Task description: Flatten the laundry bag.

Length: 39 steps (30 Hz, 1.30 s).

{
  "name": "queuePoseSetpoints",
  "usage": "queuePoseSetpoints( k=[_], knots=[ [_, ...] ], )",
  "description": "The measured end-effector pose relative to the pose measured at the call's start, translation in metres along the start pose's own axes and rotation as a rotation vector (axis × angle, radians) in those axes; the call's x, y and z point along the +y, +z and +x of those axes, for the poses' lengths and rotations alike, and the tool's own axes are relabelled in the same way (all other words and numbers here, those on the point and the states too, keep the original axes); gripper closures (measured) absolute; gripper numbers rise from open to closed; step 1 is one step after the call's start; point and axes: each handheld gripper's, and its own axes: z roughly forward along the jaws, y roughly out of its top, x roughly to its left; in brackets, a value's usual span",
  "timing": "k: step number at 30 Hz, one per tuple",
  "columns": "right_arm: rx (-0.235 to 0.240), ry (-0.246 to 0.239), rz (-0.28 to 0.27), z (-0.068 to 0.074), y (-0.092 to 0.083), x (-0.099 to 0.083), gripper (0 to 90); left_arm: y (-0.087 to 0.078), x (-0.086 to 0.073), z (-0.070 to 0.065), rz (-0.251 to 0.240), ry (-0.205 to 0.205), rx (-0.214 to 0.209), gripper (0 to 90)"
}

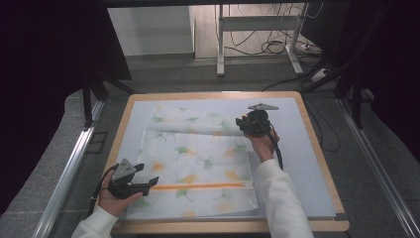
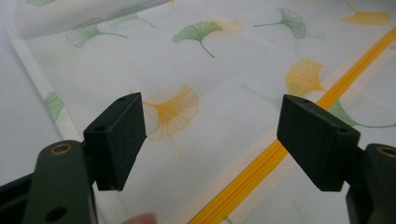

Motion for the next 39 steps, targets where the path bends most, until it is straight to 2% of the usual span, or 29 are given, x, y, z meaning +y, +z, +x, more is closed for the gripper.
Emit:
queuePoseSetpoints(
  k=[4, 8, 12, 15, 23, 32, 39],
  knots=[
    [0.080, -0.070, 0.057, 0.017, 0.005, -0.005, 87.7, 0.000, 0.000, -0.001, 0.000, 0.000, 0.000, 23.5],
    [0.125, -0.101, 0.132, 0.029, 0.021, -0.010, 88.7, 0.000, 0.000, 0.000, -0.002, -0.001, 0.000, 23.5],
    [0.135, -0.117, 0.191, 0.036, 0.039, -0.014, 88.7, 0.000, 0.000, 0.001, 0.000, -0.003, -0.002, 23.5],
    [0.121, -0.116, 0.216, 0.036, 0.049, -0.015, 88.7, -0.001, 0.000, 0.001, -0.002, -0.003, -0.003, 23.5],
    [0.081, -0.072, 0.242, 0.026, 0.066, -0.011, 88.7, -0.001, -0.001, 0.002, -0.005, -0.004, -0.004, 23.5],
    [0.051, -0.031, 0.205, 0.014, 0.077, 0.006, 88.7, -0.003, -0.002, 0.001, -0.008, -0.006, -0.001, 23.4],
    [-0.013, 0.007, 0.196, -0.001, 0.086, 0.009, 88.7, -0.003, -0.002, 0.002, -0.008, -0.015, -0.006, 23.2]
  ],
)
